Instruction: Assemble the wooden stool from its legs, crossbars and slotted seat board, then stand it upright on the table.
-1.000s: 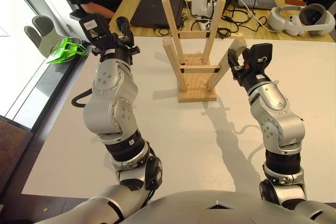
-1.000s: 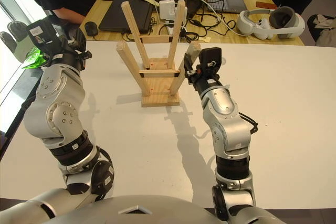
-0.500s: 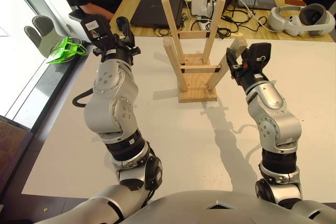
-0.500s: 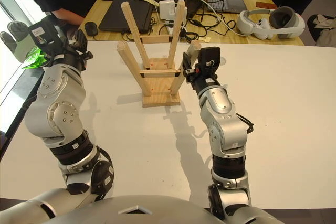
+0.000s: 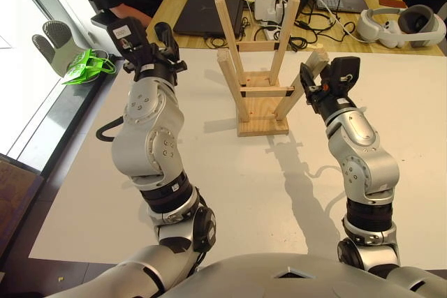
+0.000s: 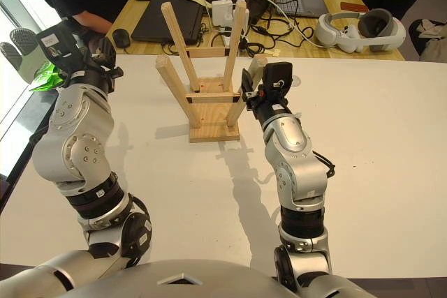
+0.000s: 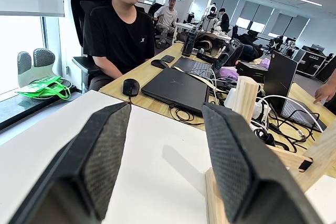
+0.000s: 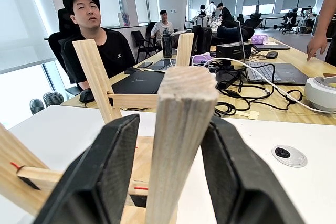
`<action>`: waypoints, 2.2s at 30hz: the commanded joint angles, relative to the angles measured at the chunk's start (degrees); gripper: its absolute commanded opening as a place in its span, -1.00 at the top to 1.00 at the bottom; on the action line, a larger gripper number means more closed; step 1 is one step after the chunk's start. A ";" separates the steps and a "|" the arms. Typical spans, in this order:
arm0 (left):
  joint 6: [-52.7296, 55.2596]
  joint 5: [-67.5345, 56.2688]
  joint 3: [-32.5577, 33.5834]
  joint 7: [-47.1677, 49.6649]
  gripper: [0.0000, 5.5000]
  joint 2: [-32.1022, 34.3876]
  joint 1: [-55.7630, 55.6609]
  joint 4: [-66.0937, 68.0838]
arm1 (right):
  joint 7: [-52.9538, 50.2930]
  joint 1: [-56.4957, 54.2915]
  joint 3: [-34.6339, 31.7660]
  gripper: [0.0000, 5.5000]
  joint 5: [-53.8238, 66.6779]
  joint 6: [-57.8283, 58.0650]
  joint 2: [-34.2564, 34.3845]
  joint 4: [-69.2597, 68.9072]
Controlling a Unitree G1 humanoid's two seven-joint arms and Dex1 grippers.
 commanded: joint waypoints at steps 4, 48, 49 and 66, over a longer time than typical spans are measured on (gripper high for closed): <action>0.35 0.01 -0.19 0.49 0.09 0.10 -0.53 -0.36 | 0.26 -0.48 -0.13 0.27 -0.18 0.54 0.01 -0.49; 0.09 -0.01 -0.48 -0.11 0.09 1.49 -1.63 0.89 | -39.85 -2.28 -31.06 0.63 43.02 -0.80 16.34 15.23; 0.13 -0.05 -0.48 -0.16 0.09 1.58 -1.67 0.93 | -40.36 -2.03 -31.07 0.63 43.66 -2.10 16.41 15.46; 0.65 -0.16 -0.41 -0.29 0.09 2.12 -1.53 0.57 | -55.02 3.15 -27.44 0.02 47.79 -13.51 21.48 8.93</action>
